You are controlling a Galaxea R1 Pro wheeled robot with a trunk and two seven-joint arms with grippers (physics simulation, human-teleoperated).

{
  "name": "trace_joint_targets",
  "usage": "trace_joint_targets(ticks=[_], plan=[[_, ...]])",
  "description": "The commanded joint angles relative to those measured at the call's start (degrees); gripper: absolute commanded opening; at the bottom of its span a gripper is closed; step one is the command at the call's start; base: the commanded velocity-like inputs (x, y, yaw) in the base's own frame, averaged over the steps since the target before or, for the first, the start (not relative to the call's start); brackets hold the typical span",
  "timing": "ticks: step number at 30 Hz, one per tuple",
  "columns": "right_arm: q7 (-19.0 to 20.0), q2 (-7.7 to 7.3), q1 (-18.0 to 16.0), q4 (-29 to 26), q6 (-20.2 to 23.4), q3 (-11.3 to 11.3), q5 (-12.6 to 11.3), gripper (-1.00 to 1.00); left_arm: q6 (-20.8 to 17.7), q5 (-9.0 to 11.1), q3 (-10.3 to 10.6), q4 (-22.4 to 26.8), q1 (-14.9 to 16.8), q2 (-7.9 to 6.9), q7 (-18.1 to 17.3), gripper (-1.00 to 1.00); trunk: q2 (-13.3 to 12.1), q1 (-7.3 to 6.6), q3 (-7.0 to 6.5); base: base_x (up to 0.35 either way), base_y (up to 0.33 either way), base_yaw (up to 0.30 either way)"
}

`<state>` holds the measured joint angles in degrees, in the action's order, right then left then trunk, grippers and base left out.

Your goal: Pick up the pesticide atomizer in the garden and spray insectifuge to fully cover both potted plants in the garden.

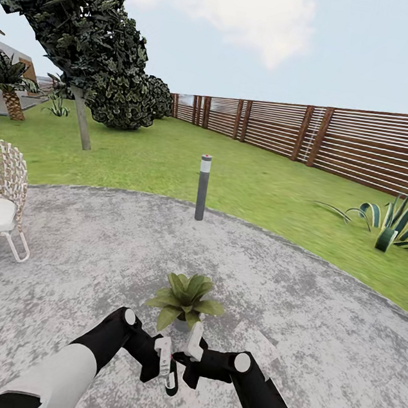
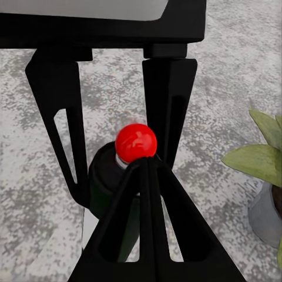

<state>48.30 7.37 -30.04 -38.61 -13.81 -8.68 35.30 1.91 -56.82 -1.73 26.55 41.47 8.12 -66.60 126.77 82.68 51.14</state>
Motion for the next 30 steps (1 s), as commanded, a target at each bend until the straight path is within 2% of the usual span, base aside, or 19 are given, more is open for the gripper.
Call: trace_joint_targets(ticks=[1,10,17,30], plan=[[0.04,0.02,-0.02,-0.06,-0.34,0.07,0.56,-1.00,0.19,-0.40,-0.20,0.08,0.02,0.04,-0.20,-1.00,0.02,-0.01,0.06,0.000,0.000,0.000],[0.04,0.02,-0.02,-0.08,-0.34,0.07,0.56,-1.00,0.21,-0.33,-0.19,0.08,0.02,0.11,-0.20,-1.00,0.02,-0.01,0.06,0.000,0.000,0.000],[0.04,0.02,-0.02,-0.07,-0.34,0.07,0.56,-1.00,0.44,1.93,-0.13,-0.01,0.02,0.05,-0.28,-1.00,0.02,-0.01,0.06,0.000,0.000,0.000],[0.04,0.02,-0.02,-0.06,-0.34,0.07,0.56,-1.00,0.46,2.08,0.13,-0.38,-0.04,-0.35,-0.29,-1.00,0.02,-0.01,0.06,0.000,0.000,0.000]])
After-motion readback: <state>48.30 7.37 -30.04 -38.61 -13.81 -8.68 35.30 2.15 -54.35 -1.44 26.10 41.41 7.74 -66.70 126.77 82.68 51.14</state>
